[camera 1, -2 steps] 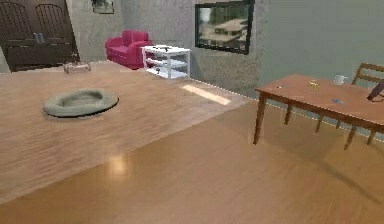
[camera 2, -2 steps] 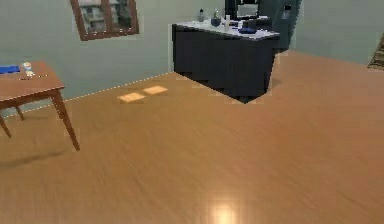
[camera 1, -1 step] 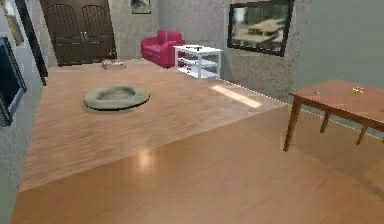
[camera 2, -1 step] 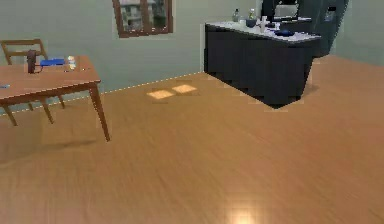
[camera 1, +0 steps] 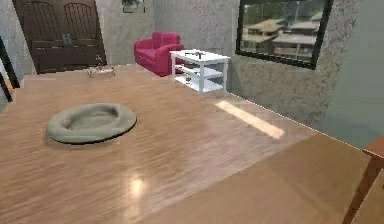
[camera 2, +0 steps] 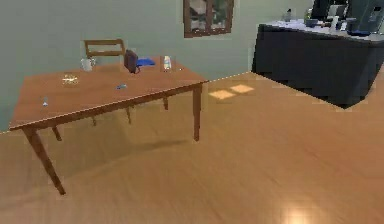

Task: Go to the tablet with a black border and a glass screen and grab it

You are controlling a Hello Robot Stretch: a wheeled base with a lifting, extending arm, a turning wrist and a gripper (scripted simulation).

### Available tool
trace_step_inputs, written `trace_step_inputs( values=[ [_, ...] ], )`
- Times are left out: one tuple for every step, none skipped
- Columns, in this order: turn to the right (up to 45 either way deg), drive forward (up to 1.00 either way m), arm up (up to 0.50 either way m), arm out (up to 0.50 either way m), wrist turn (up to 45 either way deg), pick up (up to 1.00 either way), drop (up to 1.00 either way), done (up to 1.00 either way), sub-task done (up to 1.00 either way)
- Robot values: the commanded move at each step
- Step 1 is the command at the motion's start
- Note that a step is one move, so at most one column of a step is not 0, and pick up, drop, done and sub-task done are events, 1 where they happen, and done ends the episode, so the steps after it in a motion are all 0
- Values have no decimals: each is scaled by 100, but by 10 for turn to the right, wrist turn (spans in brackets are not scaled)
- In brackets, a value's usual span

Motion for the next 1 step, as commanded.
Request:
trace_step_inputs(
  values=[
    [-30,0,0,0,0,0,0,0,0]
  ],
)
